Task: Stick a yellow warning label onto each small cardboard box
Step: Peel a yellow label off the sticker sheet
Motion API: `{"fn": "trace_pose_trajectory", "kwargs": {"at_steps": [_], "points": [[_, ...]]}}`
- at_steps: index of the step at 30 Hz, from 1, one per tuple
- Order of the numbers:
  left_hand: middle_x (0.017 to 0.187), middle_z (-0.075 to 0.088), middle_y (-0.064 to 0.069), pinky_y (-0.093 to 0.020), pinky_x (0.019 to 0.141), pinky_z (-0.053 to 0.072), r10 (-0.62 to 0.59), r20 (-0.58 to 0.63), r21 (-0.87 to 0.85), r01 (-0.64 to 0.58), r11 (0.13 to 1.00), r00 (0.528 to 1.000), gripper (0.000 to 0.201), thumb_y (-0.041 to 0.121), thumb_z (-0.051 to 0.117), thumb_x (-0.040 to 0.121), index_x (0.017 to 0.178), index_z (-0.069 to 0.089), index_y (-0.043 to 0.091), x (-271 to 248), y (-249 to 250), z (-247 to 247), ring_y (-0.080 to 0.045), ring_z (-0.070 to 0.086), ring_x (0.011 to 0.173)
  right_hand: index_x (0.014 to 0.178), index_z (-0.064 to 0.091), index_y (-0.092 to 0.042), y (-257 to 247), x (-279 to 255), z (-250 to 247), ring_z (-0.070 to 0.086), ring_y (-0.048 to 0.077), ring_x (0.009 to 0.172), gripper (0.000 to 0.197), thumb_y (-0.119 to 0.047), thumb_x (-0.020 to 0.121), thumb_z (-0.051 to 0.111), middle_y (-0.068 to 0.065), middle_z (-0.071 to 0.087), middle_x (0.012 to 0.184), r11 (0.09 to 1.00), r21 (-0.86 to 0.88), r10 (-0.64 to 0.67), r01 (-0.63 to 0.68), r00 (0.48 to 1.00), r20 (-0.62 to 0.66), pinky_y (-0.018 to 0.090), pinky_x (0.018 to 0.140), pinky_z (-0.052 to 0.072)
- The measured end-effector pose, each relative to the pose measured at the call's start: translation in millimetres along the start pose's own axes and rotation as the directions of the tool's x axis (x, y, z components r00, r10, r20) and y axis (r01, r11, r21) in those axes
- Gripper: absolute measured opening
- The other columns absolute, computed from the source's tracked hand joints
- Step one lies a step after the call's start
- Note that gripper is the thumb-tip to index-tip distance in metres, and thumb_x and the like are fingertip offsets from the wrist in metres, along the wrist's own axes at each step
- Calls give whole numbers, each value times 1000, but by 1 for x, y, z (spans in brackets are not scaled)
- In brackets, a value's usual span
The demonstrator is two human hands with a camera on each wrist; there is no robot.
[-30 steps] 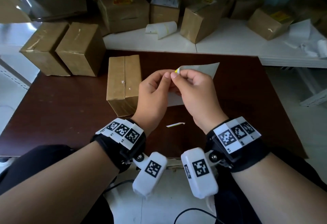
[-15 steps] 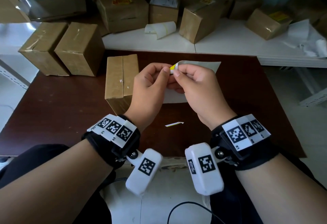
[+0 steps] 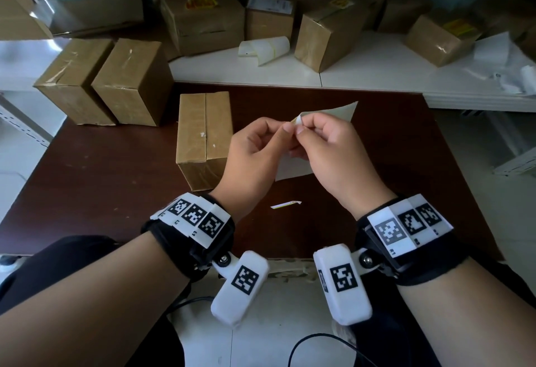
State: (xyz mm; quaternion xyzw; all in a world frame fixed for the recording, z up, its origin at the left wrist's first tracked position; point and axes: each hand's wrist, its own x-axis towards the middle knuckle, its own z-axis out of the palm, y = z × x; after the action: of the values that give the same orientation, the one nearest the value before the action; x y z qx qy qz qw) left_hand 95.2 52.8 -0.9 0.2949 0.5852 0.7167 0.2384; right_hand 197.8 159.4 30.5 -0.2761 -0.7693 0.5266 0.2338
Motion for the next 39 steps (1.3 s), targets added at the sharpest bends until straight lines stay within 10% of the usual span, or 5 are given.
{"fn": "trace_pose_trajectory", "kwargs": {"at_steps": [12, 26, 39], "points": [[90, 79, 7, -14, 81, 54, 64, -63, 111, -57, 992, 996, 12, 6, 67, 108, 104, 78, 2, -6, -11, 5, 5, 73, 85, 99, 78, -27, 9, -1, -1, 78, 20, 100, 26, -44, 99, 59, -3, 80, 97, 997, -78, 28, -29, 1000, -13, 58, 93, 63], [101, 83, -5, -56, 96, 65, 2, -97, 167, 15, 986, 995, 11, 22, 71, 107, 106, 81, 17, -6, -22, 1, -27, 80, 100, 105, 79, -21, 17, -2, -4, 72, 5, 90, 16, -31, 107, 68, -8, 77, 94, 991, -131, 10, -19, 998, -66, 31, 82, 60], [97, 82, -10, -55, 91, 66, -9, -39, 133, 14, 991, 999, 12, 18, 71, 107, 102, 79, 11, -8, -24, 4, -29, 80, 94, 109, 84, -18, 22, -19, -21, 78, 4, 96, 14, -24, 104, 73, -9, 83, 99, 992, -118, -64, 52, 992, -107, 31, 89, 64]]}}
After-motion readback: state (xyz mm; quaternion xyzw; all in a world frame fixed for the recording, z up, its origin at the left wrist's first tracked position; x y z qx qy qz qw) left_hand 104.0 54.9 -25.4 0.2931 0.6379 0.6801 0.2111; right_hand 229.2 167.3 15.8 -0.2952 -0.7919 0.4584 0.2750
